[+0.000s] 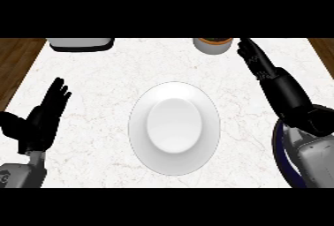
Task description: Pick the pear from the plate and place it in the plate
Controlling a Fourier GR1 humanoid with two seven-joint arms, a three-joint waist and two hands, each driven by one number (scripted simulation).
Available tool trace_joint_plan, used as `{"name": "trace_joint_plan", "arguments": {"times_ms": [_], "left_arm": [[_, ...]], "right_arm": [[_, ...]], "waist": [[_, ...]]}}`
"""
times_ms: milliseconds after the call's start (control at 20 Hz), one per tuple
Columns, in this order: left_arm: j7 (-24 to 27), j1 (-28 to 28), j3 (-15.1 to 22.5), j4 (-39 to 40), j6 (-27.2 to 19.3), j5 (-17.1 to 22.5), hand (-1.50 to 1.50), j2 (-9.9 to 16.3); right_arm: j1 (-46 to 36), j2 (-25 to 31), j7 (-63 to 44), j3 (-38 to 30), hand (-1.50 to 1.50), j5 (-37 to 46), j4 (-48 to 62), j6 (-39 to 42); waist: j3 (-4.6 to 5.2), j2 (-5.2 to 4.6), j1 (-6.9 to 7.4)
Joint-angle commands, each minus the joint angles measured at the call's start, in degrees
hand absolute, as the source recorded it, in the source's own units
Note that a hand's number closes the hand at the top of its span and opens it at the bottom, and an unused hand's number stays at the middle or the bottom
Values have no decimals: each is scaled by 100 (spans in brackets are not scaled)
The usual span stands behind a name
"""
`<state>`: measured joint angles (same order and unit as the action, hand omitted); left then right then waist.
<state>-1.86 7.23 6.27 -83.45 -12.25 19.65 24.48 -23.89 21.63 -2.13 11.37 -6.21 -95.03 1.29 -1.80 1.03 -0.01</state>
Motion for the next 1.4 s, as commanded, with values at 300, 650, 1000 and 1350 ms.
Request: {"name": "trace_joint_plan", "arguments": {"times_ms": [300, 650, 1000, 1350], "left_arm": [[95, 410, -41, -376, 127, -398, 0, 487], [1, 574, -85, -821, 473, -258, 0, 670], [-362, 679, -87, -951, 401, -409, 0, 590], [-104, 701, -124, -649, 477, -532, 0, 424]], "right_arm": [[276, 1470, 1150, 370, 150, 1764, -728, 783], [2888, 265, 3978, 494, -150, 1390, 132, -575], [3770, 468, 6297, -383, -150, 475, 344, -103], [4355, 1663, 4836, -1394, -150, 1085, -910, -461]], "waist": [[287, 250, -524], [139, -103, -141], [171, -83, -73], [198, -76, -176]]}}
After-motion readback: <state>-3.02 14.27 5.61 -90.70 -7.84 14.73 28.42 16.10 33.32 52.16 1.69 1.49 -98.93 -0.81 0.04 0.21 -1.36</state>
